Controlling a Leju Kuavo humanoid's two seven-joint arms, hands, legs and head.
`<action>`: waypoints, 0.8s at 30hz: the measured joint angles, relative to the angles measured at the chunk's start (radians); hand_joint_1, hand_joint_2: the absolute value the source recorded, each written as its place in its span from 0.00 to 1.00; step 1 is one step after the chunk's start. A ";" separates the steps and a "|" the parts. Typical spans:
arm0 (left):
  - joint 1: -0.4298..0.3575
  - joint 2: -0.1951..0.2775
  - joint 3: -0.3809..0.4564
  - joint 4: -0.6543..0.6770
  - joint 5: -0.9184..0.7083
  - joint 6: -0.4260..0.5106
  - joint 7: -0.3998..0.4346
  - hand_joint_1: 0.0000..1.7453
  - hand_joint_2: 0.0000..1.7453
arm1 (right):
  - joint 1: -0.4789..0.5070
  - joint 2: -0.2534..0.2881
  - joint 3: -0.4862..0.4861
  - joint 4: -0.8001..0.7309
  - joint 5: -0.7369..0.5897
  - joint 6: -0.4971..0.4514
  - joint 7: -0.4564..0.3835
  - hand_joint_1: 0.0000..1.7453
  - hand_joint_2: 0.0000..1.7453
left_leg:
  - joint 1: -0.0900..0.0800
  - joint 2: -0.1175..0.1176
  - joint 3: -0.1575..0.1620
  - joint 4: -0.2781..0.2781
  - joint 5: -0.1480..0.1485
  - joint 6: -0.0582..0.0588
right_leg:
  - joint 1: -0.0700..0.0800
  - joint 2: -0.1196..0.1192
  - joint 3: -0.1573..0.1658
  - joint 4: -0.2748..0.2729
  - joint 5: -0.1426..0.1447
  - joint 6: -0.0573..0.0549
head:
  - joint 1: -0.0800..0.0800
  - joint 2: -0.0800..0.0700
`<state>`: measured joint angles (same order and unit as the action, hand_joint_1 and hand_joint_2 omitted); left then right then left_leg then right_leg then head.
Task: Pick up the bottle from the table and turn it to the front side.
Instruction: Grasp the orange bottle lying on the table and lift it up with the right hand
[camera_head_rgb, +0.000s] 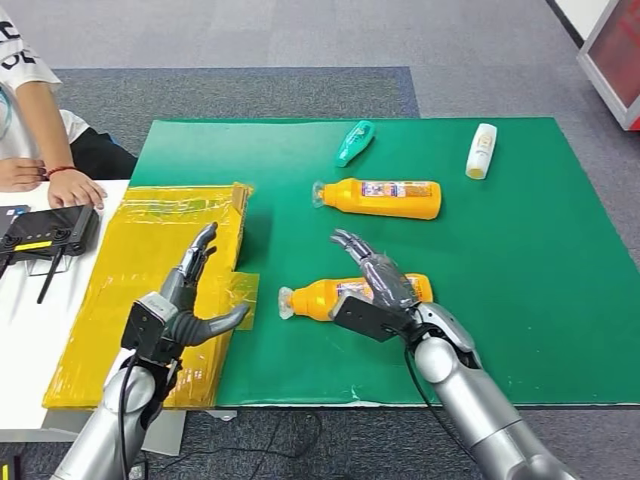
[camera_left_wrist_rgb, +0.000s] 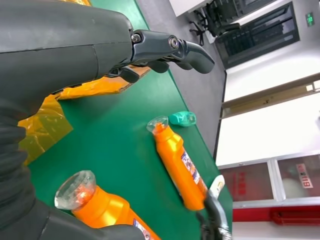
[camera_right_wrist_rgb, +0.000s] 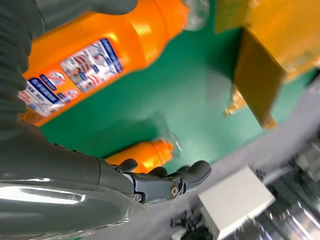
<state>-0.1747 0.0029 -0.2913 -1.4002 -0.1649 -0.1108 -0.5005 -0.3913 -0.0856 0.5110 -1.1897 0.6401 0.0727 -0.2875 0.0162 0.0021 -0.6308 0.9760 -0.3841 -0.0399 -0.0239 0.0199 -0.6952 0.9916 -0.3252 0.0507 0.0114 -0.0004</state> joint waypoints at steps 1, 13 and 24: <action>0.000 0.000 0.001 0.001 0.000 0.000 0.000 0.00 1.00 | -0.012 -0.008 0.012 0.013 0.006 0.015 0.011 0.00 1.00 | 0.000 0.000 0.000 0.000 0.000 0.000 | 0.000 0.000 0.000 0.000 0.000 0.000 | 0.000 0.000; 0.009 -0.001 0.025 0.011 -0.004 0.002 -0.002 0.00 1.00 | -0.153 -0.113 0.135 0.143 0.025 0.138 0.115 0.00 1.00 | 0.000 0.000 0.000 0.000 0.000 0.000 | 0.000 0.000 0.000 0.000 0.001 0.001 | 0.000 0.000; 0.032 0.001 0.052 0.011 -0.004 0.003 -0.005 0.00 1.00 | -0.219 -0.218 0.198 0.158 0.000 0.196 0.162 0.00 1.00 | 0.000 0.000 -0.001 0.000 0.000 0.000 | 0.000 0.000 0.000 0.000 0.001 0.001 | 0.000 0.000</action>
<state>-0.1429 0.0039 -0.2397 -1.3893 -0.1686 -0.1080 -0.5053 -0.6105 -0.3037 0.7089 -1.0319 0.6405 0.2684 -0.1255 0.0161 0.0020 -0.6315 0.9761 -0.3838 -0.0394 -0.0241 0.0198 -0.6951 0.9913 -0.3246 0.0514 0.0113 -0.0004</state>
